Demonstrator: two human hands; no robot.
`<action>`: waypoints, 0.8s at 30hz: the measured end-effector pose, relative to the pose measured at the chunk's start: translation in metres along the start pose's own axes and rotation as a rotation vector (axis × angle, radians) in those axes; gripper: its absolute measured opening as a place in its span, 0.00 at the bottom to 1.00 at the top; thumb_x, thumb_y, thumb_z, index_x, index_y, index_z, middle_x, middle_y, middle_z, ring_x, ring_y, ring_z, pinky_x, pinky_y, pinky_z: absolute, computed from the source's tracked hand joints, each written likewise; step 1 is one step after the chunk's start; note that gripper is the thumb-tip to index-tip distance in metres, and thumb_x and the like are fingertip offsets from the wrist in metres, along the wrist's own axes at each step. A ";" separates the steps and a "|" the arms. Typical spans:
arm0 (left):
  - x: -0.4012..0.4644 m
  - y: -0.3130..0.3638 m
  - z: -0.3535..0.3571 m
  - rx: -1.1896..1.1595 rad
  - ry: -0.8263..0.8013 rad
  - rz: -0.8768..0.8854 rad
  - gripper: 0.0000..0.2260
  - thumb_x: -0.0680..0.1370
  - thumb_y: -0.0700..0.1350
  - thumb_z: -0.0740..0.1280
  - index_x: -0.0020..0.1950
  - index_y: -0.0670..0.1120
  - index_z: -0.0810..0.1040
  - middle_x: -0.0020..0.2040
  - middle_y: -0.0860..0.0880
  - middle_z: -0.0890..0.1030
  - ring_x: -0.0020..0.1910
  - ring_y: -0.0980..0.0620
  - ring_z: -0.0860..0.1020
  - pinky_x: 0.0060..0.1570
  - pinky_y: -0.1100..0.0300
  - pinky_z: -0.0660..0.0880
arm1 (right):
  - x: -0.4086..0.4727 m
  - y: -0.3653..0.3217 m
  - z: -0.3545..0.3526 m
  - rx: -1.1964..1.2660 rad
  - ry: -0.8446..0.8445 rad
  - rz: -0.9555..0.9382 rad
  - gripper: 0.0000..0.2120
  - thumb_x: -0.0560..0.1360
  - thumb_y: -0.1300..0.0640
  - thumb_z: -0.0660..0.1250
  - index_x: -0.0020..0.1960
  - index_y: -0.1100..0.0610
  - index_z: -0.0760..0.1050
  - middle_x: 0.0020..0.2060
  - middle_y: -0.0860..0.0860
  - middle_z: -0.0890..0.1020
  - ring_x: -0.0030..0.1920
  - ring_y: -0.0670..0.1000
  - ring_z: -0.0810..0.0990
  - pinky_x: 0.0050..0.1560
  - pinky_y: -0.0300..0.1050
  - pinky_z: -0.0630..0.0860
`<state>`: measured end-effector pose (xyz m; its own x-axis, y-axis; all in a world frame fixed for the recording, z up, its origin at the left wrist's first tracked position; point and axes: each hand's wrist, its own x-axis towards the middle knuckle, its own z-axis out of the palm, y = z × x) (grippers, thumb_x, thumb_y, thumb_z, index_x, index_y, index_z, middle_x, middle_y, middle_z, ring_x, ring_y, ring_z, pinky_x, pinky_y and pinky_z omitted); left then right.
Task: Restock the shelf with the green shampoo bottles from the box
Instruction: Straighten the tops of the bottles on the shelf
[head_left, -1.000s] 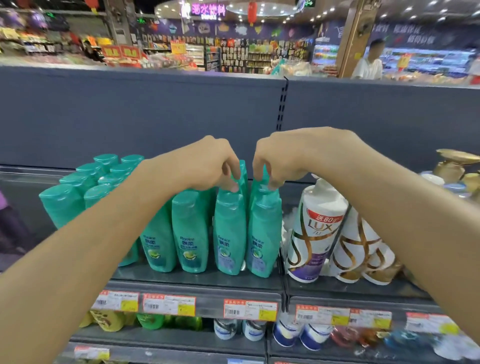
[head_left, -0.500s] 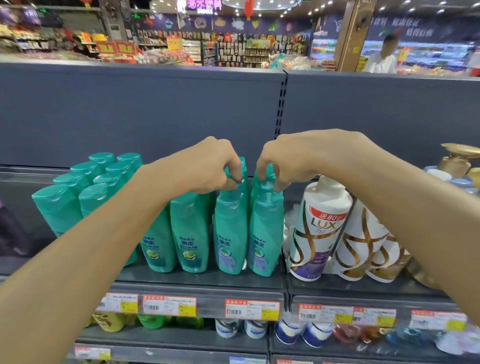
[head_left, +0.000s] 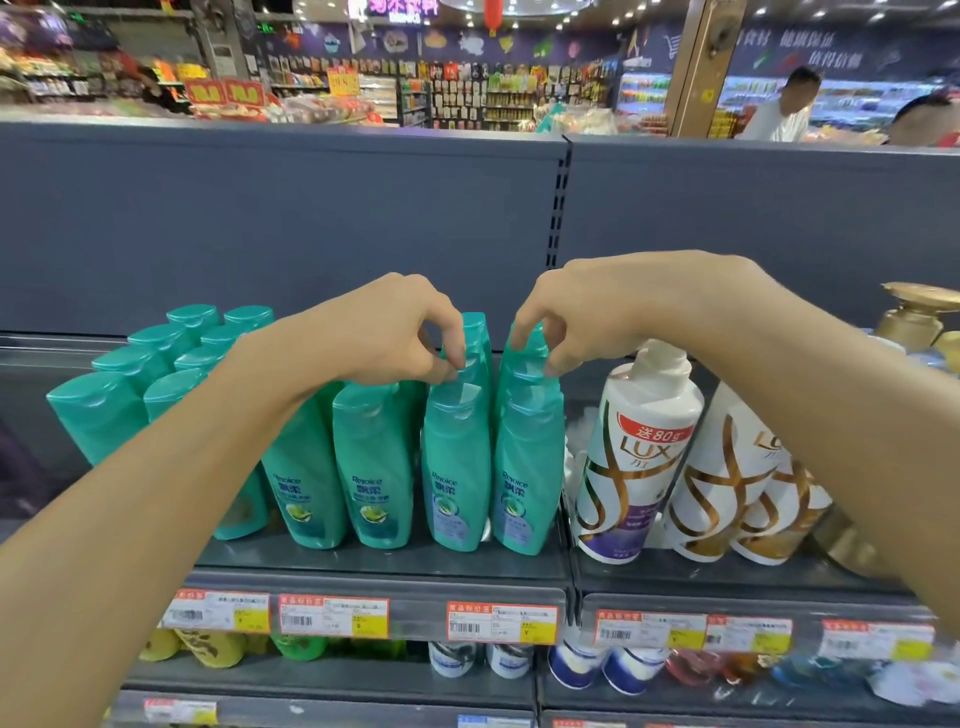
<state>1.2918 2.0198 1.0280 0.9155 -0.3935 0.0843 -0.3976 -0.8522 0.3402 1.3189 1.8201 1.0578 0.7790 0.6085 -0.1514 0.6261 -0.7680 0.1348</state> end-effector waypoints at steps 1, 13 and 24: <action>-0.001 0.000 -0.003 -0.004 -0.019 0.002 0.06 0.71 0.47 0.74 0.37 0.58 0.81 0.48 0.53 0.84 0.44 0.52 0.82 0.52 0.50 0.77 | -0.001 0.002 -0.005 0.000 0.017 0.010 0.17 0.74 0.52 0.70 0.62 0.46 0.76 0.43 0.40 0.71 0.45 0.46 0.73 0.50 0.42 0.70; 0.046 0.006 -0.006 0.149 -0.013 -0.079 0.05 0.72 0.51 0.74 0.45 0.51 0.84 0.35 0.56 0.81 0.40 0.52 0.81 0.41 0.59 0.74 | 0.043 0.014 -0.007 -0.188 -0.116 0.014 0.16 0.72 0.51 0.71 0.59 0.46 0.78 0.51 0.50 0.83 0.49 0.55 0.82 0.52 0.50 0.79; 0.047 -0.005 -0.002 0.107 -0.009 -0.087 0.08 0.70 0.49 0.75 0.32 0.57 0.81 0.35 0.58 0.82 0.40 0.54 0.80 0.43 0.57 0.76 | 0.048 0.017 0.001 -0.139 -0.092 0.012 0.15 0.72 0.49 0.71 0.59 0.45 0.77 0.50 0.50 0.83 0.48 0.54 0.82 0.46 0.45 0.77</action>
<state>1.3373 2.0060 1.0326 0.9463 -0.3194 0.0500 -0.3217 -0.9149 0.2439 1.3674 1.8359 1.0515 0.7843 0.5734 -0.2369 0.6201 -0.7364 0.2706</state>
